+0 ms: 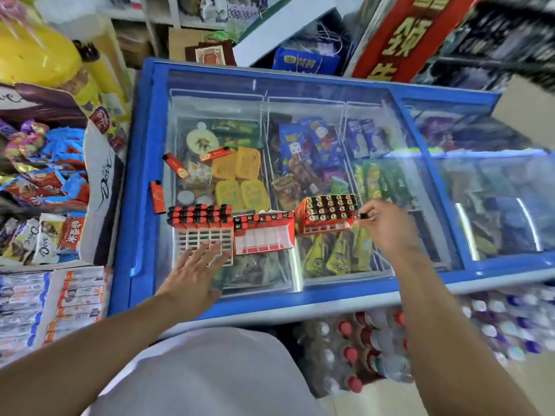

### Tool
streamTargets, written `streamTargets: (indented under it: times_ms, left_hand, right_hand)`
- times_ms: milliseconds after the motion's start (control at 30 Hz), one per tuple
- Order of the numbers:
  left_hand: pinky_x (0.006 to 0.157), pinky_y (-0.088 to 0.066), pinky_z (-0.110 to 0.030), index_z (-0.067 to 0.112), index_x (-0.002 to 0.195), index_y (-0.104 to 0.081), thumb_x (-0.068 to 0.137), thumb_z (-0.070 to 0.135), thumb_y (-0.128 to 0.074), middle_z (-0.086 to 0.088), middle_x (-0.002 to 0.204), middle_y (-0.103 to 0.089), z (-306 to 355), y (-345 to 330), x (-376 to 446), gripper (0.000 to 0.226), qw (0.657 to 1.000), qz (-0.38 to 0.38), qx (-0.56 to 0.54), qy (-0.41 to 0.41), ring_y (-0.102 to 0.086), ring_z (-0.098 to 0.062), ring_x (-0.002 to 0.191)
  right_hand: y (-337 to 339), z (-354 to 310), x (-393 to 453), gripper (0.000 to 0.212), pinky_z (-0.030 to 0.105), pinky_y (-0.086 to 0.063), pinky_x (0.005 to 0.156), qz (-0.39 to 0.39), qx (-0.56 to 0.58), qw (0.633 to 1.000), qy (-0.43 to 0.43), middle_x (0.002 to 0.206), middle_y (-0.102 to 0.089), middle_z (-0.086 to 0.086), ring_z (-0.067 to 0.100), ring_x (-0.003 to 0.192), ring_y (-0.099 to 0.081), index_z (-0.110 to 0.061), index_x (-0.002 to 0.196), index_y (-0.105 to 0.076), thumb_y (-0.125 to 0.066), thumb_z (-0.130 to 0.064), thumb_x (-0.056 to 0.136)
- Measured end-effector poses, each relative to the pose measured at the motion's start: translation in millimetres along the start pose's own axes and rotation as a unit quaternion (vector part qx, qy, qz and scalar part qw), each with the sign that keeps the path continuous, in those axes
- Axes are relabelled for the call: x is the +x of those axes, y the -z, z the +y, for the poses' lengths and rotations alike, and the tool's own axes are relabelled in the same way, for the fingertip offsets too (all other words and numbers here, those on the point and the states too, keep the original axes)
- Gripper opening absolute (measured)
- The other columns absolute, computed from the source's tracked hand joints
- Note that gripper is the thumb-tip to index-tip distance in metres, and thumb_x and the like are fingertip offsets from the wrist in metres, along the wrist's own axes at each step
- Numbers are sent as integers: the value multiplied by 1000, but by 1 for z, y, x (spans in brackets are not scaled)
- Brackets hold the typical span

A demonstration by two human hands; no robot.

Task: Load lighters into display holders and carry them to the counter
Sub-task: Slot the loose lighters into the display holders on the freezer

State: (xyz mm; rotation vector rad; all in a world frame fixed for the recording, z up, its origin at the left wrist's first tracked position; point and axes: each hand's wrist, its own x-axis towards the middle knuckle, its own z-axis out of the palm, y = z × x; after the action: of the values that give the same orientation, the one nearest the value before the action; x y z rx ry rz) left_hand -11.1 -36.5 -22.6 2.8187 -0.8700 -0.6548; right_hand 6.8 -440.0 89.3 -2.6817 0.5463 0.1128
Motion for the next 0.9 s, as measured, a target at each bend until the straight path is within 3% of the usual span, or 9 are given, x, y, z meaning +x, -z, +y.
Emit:
streamTargets:
  times_ms: [67,167,300,400,467,600,700,900]
  left_hand:
    - [124,8,-43,28,160,9,97,47,-52,2,165,20,0,2,1,90,1000,-30,0,7,28,-16,145]
    - [126,3,-46,28,160,8,95,51,-54,5,164,24,0,6,3,93,998,-60,-10,18,25,-18,150]
    - [126,2,-47,28,160,8,93,55,-55,7,161,28,5,11,5,95,996,-76,-20,30,24,-19,151]
    - [126,1,-47,28,160,8,92,56,-56,5,163,27,6,9,5,97,996,-78,-21,36,23,-19,151]
    - [126,0,-48,28,160,7,91,56,-56,4,164,26,6,8,4,98,996,-75,-25,39,24,-19,151]
    - [125,0,-48,28,160,8,91,57,-56,5,163,27,6,7,4,98,996,-79,-23,40,25,-19,151]
    - [125,0,-48,28,160,7,91,58,-56,4,163,27,6,6,5,98,996,-76,-23,40,25,-19,150]
    - [125,1,-49,28,160,8,90,59,-58,5,163,28,5,5,4,100,996,-77,-28,37,27,-19,150]
  right_hand:
    - [-7,0,2,16,22,-41,59,-48,-7,999,12,93,-70,-10,0,69,-60,-30,94,-70,-81,-31,82]
    - [-23,-9,-3,20,24,-49,67,-79,-3,994,70,98,-71,-12,4,81,-65,-31,102,-71,-77,-36,85]
    - [-42,-22,-9,23,16,-47,64,-58,-18,993,105,99,-72,-16,-2,83,-61,-31,108,-71,-74,-40,87]
    - [-53,-26,-11,21,29,-58,71,-39,-12,992,116,99,-74,-14,2,85,-67,-34,107,-71,-74,-40,87]
    - [-59,-27,-12,22,29,-59,69,-18,-29,991,129,98,-75,-14,3,84,-69,-35,107,-71,-74,-41,87]
    - [-65,-27,-14,23,14,-46,61,11,-49,987,150,98,-75,-13,4,84,-70,-32,107,-72,-75,-40,86]
    - [-69,-26,-16,25,11,-39,56,36,-51,987,145,96,-75,-14,2,75,-67,-33,108,-72,-76,-42,85]
    - [-81,-27,-37,23,24,-51,59,108,-19,988,112,88,-73,-13,9,73,-68,-29,106,-71,-75,-41,86]
